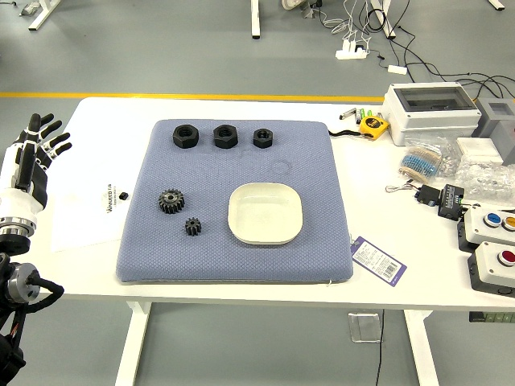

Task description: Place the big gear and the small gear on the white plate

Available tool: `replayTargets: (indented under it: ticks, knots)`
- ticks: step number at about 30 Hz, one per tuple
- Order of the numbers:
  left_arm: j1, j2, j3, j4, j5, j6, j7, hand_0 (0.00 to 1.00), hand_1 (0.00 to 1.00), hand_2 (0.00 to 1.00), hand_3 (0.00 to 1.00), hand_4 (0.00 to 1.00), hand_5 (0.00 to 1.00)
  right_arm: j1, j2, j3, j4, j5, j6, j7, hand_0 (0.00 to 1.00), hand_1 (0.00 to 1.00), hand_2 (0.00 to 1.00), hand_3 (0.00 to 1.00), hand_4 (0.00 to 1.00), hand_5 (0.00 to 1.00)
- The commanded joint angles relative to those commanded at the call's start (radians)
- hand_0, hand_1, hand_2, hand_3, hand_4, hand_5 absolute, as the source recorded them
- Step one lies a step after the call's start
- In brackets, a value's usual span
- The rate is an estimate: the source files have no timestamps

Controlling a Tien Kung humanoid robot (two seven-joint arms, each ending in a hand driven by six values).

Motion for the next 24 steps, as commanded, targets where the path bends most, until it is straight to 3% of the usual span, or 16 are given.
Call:
replayTargets:
  ticks: [4,9,10,15,16,21,22,24]
  knots:
    - [0.0,0.0,-0.001,-0.001,0.007,0.0,0.003,0.643,0.683,0.776,0.757,0.998,0.809,0.0,0.0,0.001,0.0,-0.001,0.0,-0.001,0.74,0.711,0.788,0.705,0.912,0.786]
    - [-0.009,0.01,0.0,-0.006,0.101,0.001,0.026,0.641,0.681,0.773,0.756,0.998,0.778,0.001,0.0,0.0,0.0,0.001,0.0,0.0,0.74,0.711,0.788,0.705,0.912,0.786]
    - [-0.012,0.013,0.002,-0.008,0.142,0.001,0.033,0.671,0.692,0.771,0.769,0.998,0.586,0.001,0.0,0.0,0.0,0.001,0.0,0.0,0.74,0.711,0.788,0.705,0.911,0.786]
    - [-0.043,0.045,0.044,-0.024,0.325,-0.001,0.113,0.671,0.692,0.771,0.769,0.998,0.586,0.003,0.0,0.0,0.0,0.001,0.0,-0.001,0.74,0.711,0.788,0.705,0.911,0.786]
    - [-0.051,0.053,0.054,-0.024,0.369,-0.006,0.126,0.696,0.719,0.802,0.797,0.998,0.427,0.003,0.0,0.001,0.0,0.0,-0.001,-0.001,0.74,0.711,0.788,0.705,0.911,0.786]
    - [-0.128,0.119,0.18,-0.018,0.59,-0.093,0.259,0.696,0.719,0.802,0.797,0.998,0.427,0.004,0.0,0.003,0.001,-0.002,-0.002,-0.004,0.74,0.711,0.788,0.705,0.911,0.786]
    - [-0.142,0.13,0.206,-0.015,0.622,-0.113,0.279,0.705,0.746,0.836,0.826,0.998,0.347,0.004,0.0,0.003,0.001,-0.002,-0.002,-0.004,0.74,0.711,0.787,0.704,0.911,0.786]
    - [-0.168,0.146,0.253,-0.008,0.698,-0.146,0.31,0.705,0.746,0.836,0.826,0.998,0.347,0.004,0.0,0.003,0.001,-0.001,-0.002,-0.005,0.74,0.711,0.787,0.704,0.911,0.786]
